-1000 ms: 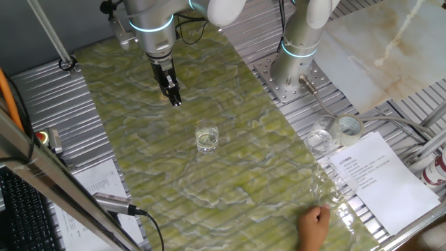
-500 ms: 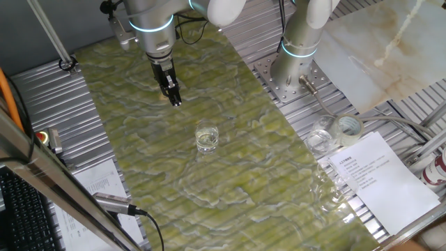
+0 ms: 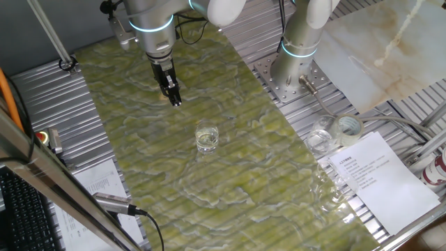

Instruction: Stir the beaker with a glass rod

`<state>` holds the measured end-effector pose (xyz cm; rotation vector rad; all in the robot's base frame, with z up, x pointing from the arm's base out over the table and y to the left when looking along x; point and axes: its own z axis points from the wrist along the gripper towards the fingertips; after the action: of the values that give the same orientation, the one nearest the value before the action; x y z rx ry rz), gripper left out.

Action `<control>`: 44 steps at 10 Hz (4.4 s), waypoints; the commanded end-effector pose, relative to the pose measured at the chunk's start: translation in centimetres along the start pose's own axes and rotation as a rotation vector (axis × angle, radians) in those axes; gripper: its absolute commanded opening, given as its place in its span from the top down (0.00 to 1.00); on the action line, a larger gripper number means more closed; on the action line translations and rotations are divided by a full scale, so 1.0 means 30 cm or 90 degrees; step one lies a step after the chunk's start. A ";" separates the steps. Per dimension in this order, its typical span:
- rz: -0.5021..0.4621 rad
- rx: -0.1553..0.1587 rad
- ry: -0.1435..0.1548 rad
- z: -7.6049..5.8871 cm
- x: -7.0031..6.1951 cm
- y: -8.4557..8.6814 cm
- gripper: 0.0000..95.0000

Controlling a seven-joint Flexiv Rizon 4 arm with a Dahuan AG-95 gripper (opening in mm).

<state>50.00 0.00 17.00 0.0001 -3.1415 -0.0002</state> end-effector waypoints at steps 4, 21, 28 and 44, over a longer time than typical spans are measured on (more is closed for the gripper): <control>-0.254 0.044 0.056 -0.002 -0.004 0.005 1.00; -0.479 0.069 0.187 -0.042 -0.073 0.188 1.00; -0.644 0.127 0.242 -0.069 -0.087 0.402 1.00; -0.836 0.198 0.301 -0.100 -0.035 0.492 1.00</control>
<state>51.05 14.81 19.99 1.6645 -2.0904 0.4018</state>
